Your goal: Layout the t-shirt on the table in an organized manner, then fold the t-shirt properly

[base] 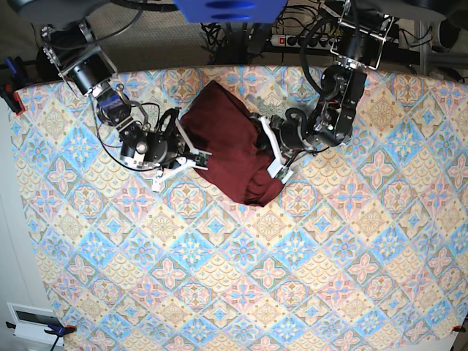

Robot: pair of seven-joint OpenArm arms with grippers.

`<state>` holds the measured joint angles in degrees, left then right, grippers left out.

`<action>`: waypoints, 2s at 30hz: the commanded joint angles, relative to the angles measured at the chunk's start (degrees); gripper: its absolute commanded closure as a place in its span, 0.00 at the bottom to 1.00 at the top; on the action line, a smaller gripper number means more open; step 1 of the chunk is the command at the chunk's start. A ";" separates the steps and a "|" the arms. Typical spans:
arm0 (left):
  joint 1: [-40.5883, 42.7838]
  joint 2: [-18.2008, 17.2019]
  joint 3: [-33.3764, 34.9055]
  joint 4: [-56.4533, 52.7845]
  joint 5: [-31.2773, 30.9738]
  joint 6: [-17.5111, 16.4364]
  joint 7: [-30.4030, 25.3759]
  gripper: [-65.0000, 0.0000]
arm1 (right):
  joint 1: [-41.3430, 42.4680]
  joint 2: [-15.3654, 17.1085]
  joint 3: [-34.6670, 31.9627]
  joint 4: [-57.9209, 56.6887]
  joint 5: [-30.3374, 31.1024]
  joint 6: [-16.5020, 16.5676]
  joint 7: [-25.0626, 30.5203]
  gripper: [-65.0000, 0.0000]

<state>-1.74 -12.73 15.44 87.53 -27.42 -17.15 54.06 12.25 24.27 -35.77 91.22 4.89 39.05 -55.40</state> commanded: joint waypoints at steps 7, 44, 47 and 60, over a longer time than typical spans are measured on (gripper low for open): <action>-8.33 1.08 2.01 -3.26 1.97 0.58 -0.39 1.00 | -4.65 1.44 6.71 7.99 0.79 0.95 -3.81 0.99; 14.70 1.08 -36.32 16.78 -5.15 0.66 -0.04 1.00 | -3.59 -23.09 16.12 6.58 16.35 0.95 -2.14 1.00; 15.14 1.08 -36.85 16.69 -6.03 0.66 -0.04 1.00 | -1.13 -26.16 15.86 1.04 16.26 0.95 -1.97 1.00; 14.88 1.08 -36.85 16.69 -8.32 0.66 -0.22 1.00 | 5.99 -30.03 15.51 -20.49 16.26 0.95 9.20 1.00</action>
<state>13.63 -11.25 -21.28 103.20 -34.96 -16.19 55.05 17.17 -5.06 -20.18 69.76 19.88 39.57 -47.27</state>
